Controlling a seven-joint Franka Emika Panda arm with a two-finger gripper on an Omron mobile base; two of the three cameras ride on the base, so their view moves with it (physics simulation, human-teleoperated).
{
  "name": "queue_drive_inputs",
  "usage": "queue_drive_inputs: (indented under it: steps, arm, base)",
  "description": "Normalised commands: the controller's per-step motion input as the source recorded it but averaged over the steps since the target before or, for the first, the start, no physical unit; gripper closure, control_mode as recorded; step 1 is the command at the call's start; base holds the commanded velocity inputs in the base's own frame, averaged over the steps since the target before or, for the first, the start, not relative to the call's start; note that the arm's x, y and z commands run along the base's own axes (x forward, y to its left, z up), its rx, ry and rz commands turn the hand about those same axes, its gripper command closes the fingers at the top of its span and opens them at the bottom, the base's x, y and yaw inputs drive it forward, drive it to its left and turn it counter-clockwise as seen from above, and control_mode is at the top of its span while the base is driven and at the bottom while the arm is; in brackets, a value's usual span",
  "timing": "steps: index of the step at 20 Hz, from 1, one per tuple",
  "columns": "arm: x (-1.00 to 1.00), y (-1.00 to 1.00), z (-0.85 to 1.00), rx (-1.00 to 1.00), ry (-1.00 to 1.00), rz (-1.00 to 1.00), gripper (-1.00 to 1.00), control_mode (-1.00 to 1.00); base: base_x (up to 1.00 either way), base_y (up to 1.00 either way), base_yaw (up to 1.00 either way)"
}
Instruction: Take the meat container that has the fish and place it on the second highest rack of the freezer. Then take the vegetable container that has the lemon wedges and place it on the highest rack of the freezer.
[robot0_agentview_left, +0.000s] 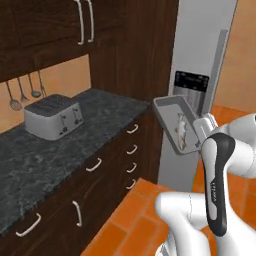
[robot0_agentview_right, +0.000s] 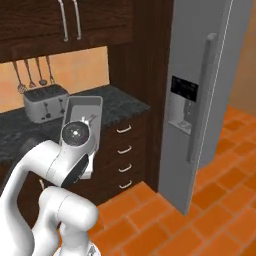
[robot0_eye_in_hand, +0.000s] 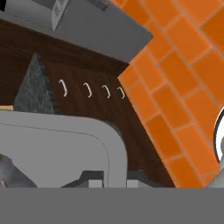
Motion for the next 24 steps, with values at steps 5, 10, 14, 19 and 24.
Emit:
queue_drive_inputs:
  steps: [5,10,14,19,24]
  arm:
    - [0.00,0.00,0.00,0.00,0.00,0.00,1.00,1.00]
    - [0.00,0.00,0.00,0.00,0.00,0.00,1.00,1.00]
    - [0.00,0.00,0.00,0.00,0.00,0.00,1.00,1.00]
    - [0.00,0.00,0.00,0.00,0.00,0.00,1.00,1.00]
    - [0.00,0.00,0.00,0.00,0.00,0.00,1.00,1.00]
  base:
    - [0.05,0.03,-0.70]
    - [0.17,0.05,-0.80]
    - [0.43,0.00,-0.54]
    - [0.82,-0.09,-0.27]
    - [1.00,-0.42,-0.02]
